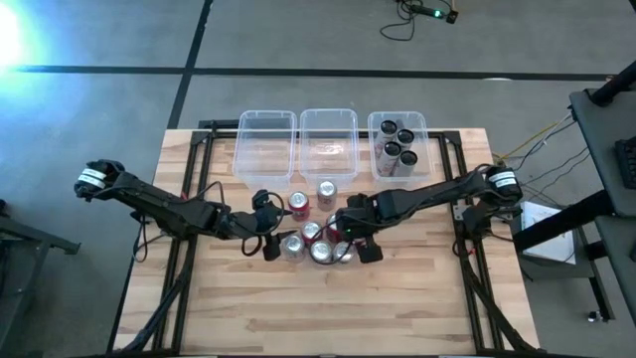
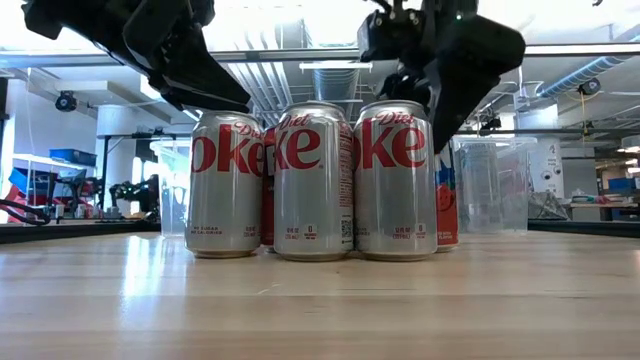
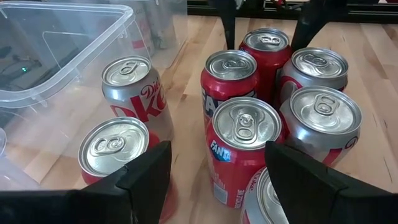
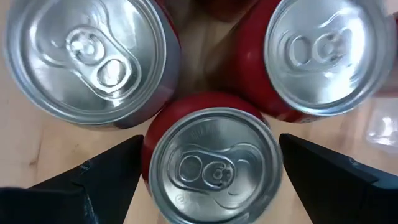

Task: Sort soda cans
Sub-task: Put the bottom right red soda can into the center transparent bin

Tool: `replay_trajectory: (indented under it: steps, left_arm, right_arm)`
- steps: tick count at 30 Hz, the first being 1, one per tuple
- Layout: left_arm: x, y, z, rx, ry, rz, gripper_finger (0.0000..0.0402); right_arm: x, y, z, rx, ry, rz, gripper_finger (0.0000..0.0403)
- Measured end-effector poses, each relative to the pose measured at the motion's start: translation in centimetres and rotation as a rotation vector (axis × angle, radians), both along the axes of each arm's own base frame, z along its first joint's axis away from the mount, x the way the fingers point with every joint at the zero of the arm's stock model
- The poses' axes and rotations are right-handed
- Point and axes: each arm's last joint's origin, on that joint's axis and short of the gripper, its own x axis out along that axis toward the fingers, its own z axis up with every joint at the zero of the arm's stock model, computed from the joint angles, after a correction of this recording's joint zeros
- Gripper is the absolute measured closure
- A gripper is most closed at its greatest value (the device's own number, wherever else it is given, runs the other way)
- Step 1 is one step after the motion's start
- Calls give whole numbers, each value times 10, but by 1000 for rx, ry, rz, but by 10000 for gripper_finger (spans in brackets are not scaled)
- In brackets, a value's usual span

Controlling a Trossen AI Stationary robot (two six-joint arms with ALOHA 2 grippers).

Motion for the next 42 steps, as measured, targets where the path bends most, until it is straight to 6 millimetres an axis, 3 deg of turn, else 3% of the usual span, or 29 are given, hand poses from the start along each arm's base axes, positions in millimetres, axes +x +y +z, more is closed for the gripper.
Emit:
replay_trajectory:
  steps: [7, 13, 19, 22, 31, 36, 42]
  left_arm:
    - [0, 0, -1, 2, 8, 0, 159]
    - [0, 0, -1, 2, 7, 0, 159]
    - [-2, 0, 2, -1, -3, -4, 159]
    - [-4, -1, 5, -5, -16, -7, 159]
    - [-5, 0, 7, -6, -23, -7, 159]
    - [-4, -1, 7, -9, -31, -7, 159]
    - [-4, -1, 7, -10, -37, -7, 159]
  right_arm:
    - [3, -2, -6, 18, 11, -16, 45]
    - [3, -2, -5, 23, 8, -27, 103]
    - [0, -3, -1, 18, 41, -31, 107]
    - [-3, -3, 18, 6, 42, -35, 107]
    - [-15, -19, 107, -57, -82, -82, 105]
    - [-21, -44, 157, -143, -267, -146, 105]
    - [-10, -91, 181, -207, -413, -225, 105]
